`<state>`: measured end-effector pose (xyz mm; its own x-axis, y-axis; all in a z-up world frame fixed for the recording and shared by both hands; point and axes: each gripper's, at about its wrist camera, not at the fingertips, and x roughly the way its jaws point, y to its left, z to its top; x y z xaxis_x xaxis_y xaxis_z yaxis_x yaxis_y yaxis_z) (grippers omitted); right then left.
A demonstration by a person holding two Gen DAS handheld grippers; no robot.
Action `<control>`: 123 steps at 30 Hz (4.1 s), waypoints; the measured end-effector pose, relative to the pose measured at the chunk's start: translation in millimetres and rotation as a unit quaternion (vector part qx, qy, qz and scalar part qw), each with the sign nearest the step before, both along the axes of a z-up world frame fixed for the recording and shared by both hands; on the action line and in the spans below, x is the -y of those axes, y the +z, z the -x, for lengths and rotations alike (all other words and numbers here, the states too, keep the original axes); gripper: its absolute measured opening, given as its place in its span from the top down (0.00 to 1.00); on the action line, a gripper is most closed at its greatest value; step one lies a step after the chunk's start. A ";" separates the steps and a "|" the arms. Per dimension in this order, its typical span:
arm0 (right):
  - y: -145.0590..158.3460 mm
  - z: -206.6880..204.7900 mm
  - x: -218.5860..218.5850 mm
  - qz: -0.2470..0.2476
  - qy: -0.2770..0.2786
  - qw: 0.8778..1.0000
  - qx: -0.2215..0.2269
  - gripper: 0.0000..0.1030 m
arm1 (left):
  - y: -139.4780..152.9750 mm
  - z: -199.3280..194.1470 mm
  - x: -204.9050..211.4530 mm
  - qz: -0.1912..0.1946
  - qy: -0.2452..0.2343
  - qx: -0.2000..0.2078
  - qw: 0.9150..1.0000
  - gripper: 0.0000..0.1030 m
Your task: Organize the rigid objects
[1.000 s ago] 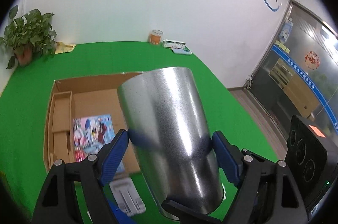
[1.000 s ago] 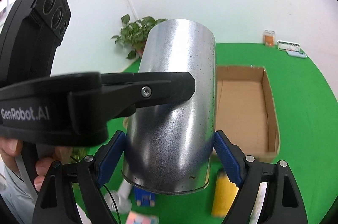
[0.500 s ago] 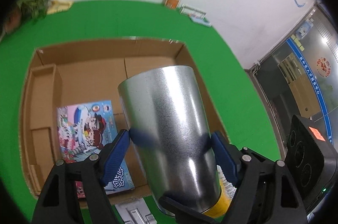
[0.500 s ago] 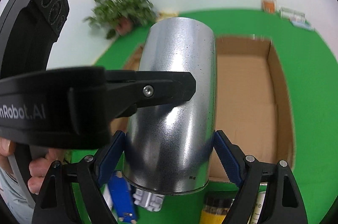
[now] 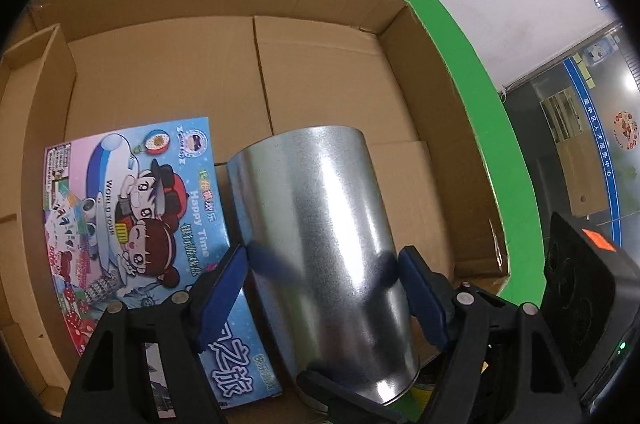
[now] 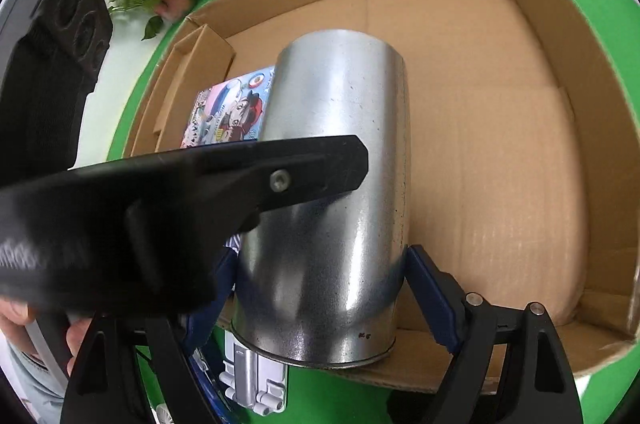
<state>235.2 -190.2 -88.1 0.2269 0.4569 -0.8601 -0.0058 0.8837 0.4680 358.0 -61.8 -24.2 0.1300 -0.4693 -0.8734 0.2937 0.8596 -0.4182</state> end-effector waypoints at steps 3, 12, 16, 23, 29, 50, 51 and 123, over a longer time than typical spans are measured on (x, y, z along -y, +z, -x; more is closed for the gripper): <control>1.0 4.8 -4.6 0.008 0.010 1.000 0.004 0.19 | -1.4 -1.3 -4.7 0.010 0.004 -0.016 1.000 0.25; 24.5 33.0 12.3 -0.028 0.016 0.999 0.024 0.39 | -3.7 -0.2 -20.6 0.031 0.011 -0.024 0.999 0.26; 29.6 32.2 9.8 -0.022 0.009 0.999 0.031 0.37 | 10.4 8.8 -25.7 0.012 0.013 -0.007 1.000 0.28; 75.3 71.0 10.1 0.069 -0.007 0.989 0.128 0.11 | 93.4 87.0 -52.7 -0.049 0.100 0.203 0.973 0.26; 112.2 161.2 39.2 0.109 -0.042 0.968 0.222 0.01 | 142.5 201.4 -60.0 -0.104 0.168 0.412 0.889 0.03; 40.0 234.6 65.6 0.098 -0.039 0.982 0.158 0.23 | 76.8 258.7 -33.4 -0.032 0.134 0.270 0.953 0.07; 35.3 234.6 66.5 0.101 -0.046 0.982 0.150 0.29 | 73.0 256.5 -30.4 -0.028 0.127 0.255 0.958 0.07; 144.8 82.0 80.8 0.018 -0.029 0.986 0.164 0.27 | 90.5 78.7 42.2 0.058 -0.012 0.101 0.993 0.27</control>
<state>153.2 -271.0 56.8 0.5200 0.4057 -0.7517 -0.1000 0.9029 0.4181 279.2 -104.0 66.3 0.2842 -0.5708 -0.7704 0.4017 0.8004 -0.4449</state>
